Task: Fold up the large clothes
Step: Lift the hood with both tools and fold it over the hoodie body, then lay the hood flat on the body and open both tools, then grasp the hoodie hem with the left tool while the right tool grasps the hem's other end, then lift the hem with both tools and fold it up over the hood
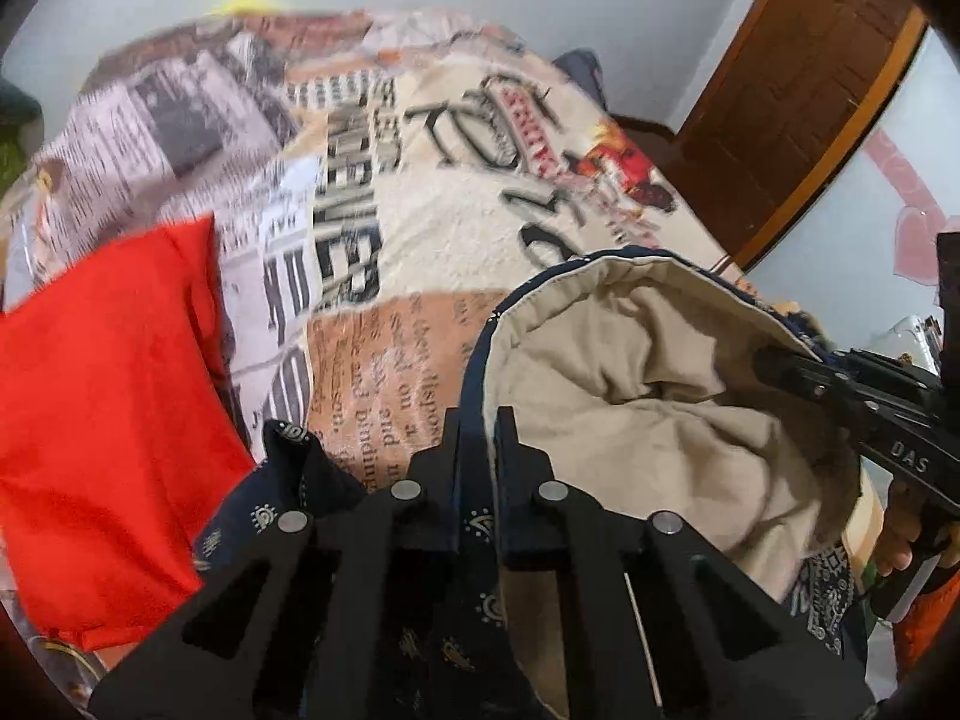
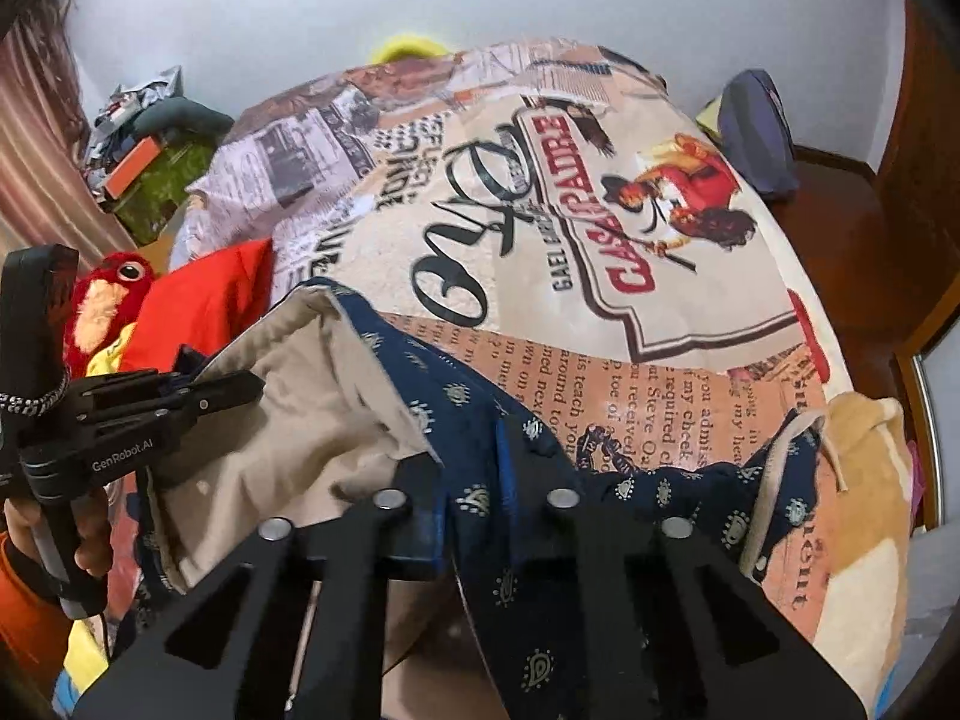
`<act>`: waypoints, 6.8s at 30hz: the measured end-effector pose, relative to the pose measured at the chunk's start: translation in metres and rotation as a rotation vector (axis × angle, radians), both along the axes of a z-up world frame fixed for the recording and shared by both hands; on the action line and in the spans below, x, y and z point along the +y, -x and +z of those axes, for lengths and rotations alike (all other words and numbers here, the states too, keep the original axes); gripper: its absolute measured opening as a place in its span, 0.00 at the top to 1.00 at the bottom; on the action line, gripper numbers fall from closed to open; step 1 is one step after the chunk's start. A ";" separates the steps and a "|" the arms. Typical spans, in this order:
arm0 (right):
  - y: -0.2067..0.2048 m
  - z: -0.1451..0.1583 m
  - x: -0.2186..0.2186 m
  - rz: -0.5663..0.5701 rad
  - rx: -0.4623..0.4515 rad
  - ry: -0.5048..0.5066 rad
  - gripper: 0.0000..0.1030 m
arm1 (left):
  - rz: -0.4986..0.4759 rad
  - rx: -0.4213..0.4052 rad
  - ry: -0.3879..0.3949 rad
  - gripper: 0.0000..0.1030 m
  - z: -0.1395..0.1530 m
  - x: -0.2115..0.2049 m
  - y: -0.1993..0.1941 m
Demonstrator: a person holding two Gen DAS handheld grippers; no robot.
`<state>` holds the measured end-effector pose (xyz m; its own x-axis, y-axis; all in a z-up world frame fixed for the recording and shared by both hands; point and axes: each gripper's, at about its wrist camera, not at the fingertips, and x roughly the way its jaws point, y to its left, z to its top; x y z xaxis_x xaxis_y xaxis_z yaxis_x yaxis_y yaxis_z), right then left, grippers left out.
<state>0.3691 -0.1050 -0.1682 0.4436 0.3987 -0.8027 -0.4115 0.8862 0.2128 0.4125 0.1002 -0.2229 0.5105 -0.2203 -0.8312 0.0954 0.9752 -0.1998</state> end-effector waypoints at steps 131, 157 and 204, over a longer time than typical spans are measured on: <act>0.012 0.075 -0.054 -0.133 -0.153 -0.211 0.94 | 0.364 -0.245 0.185 0.94 0.095 0.124 0.110; -0.061 -0.026 -0.032 -0.187 0.031 0.073 0.79 | 0.363 -0.017 -0.157 0.65 0.008 0.164 0.068; 0.151 -0.058 -0.097 -0.103 0.262 -0.049 0.37 | 0.299 0.266 0.340 0.42 -0.074 0.092 0.280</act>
